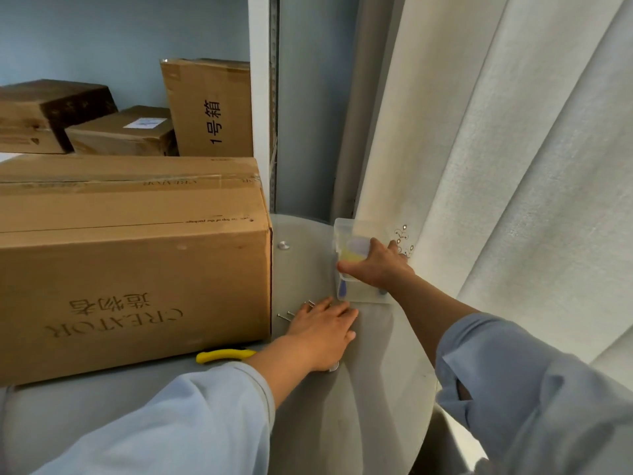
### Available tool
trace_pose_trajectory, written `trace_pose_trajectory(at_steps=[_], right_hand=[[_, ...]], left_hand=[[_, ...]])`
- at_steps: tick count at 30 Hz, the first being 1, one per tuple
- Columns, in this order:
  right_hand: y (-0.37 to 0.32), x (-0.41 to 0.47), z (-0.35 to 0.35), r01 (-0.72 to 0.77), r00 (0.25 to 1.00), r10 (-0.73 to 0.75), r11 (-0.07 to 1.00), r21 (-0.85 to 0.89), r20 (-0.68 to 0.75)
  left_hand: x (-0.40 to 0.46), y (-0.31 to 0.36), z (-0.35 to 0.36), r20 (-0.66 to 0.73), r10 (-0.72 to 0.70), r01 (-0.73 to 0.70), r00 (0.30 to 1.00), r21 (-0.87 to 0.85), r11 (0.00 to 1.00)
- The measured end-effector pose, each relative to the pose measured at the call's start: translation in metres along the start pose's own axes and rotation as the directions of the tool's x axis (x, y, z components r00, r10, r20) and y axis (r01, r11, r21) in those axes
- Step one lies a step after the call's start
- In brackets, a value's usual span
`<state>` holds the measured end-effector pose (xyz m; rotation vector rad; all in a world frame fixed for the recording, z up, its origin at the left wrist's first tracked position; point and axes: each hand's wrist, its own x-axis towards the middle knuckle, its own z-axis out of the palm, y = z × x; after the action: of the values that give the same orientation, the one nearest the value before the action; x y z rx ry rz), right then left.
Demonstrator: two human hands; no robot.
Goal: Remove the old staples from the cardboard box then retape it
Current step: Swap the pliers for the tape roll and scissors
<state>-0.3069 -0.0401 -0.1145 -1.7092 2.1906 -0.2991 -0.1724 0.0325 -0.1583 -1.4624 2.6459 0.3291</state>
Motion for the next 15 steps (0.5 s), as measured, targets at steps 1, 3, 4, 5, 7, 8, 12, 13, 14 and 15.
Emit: trace_pose_trajectory(at_steps=[1, 3, 4, 5, 7, 8, 12, 13, 14, 15], right_hand=[[0.001, 0.0, -0.001, -0.001, 1.0, 0.001, 1.0, -0.01, 0.009], [0.002, -0.002, 0.0, 0.006, 1.0, -0.005, 1.0, -0.028, 0.022], [0.002, -0.004, 0.0, 0.012, 1.0, -0.011, 0.999, -0.035, 0.028], [0.002, -0.005, 0.0, 0.02, 0.999, -0.019, 0.999, -0.043, 0.033], [0.002, -0.009, 0.001, 0.029, 0.999, -0.027, 0.998, -0.055, 0.043], [0.002, -0.011, 0.0, 0.032, 0.998, -0.028, 0.998, -0.062, 0.052], [0.002, -0.02, 0.002, 0.042, 0.997, -0.037, 0.996, -0.076, 0.065], [0.001, -0.023, 0.003, 0.046, 0.997, -0.041, 0.996, -0.076, 0.063], [-0.001, -0.027, 0.003, 0.051, 0.997, -0.046, 0.996, -0.078, 0.063], [-0.002, -0.031, 0.004, 0.055, 0.997, -0.05, 0.995, -0.082, 0.065]], left_hand=[[-0.002, -0.001, -0.001, 0.001, 0.01, -0.01, 1.0, 0.009, 1.0], [-0.005, -0.003, -0.003, -0.009, 0.04, -0.04, 0.999, 0.027, 0.999], [-0.006, -0.004, -0.004, -0.016, 0.055, -0.054, 0.998, 0.038, 0.998], [-0.008, -0.005, -0.005, -0.024, 0.063, -0.062, 0.998, 0.044, 0.997], [-0.011, -0.008, -0.007, -0.037, 0.049, -0.047, 0.998, 0.043, 0.998], [-0.013, -0.01, -0.008, -0.039, 0.031, -0.03, 0.999, 0.041, 0.999], [-0.026, -0.023, -0.013, -0.008, -0.03, 0.03, 1.0, 0.056, 0.998], [-0.029, -0.023, -0.013, 0.003, -0.041, 0.041, 0.999, 0.065, 0.997], [-0.032, -0.023, -0.014, 0.008, -0.054, 0.054, 0.998, 0.072, 0.996], [-0.033, -0.022, -0.014, 0.008, -0.073, 0.072, 0.997, 0.069, 0.995]])
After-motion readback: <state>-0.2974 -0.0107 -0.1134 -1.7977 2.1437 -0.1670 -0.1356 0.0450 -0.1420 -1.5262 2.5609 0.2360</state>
